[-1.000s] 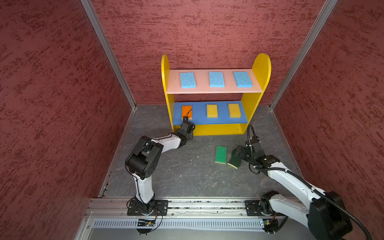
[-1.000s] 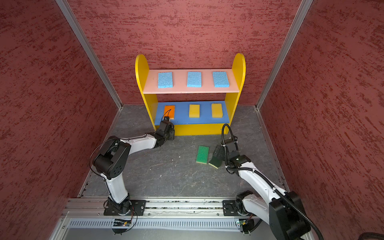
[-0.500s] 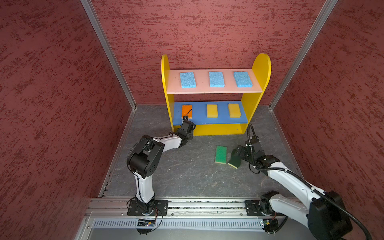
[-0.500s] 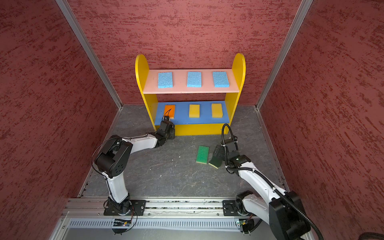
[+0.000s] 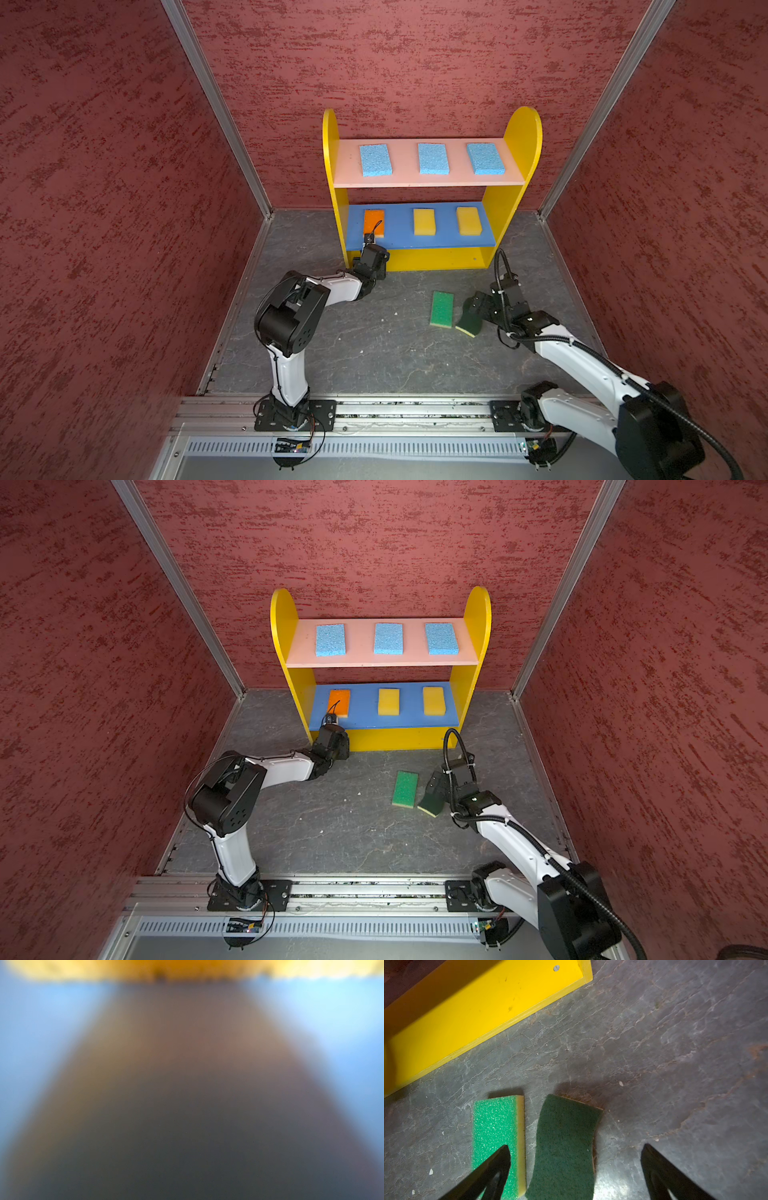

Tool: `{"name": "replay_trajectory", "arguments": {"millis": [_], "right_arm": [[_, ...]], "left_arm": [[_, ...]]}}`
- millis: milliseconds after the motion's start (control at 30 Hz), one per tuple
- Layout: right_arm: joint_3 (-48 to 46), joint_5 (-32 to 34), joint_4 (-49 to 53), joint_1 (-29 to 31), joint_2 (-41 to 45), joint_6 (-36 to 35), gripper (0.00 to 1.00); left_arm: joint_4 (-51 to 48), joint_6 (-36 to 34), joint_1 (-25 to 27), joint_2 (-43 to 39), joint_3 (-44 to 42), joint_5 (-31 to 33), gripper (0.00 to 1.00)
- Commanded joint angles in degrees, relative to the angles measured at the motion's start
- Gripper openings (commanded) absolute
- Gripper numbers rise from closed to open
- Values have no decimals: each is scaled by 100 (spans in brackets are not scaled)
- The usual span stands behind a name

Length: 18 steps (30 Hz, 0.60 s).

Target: Place and organize the cleaning sponges onto the shelf

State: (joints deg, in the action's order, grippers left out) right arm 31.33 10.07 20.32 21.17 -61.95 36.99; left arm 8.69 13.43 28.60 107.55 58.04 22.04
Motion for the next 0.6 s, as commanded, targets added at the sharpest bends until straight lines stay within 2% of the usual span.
{"name": "replay_trajectory", "arguments": {"millis": [0, 567], "right_arm": [[-66, -20, -173, -16, 34, -23, 99], [-114, 22, -151, -17, 104, -43, 99]], "left_arm": [[-121, 96, -17, -44, -188, -25, 65], [-59, 71, -4, 254, -58, 11, 67]]}}
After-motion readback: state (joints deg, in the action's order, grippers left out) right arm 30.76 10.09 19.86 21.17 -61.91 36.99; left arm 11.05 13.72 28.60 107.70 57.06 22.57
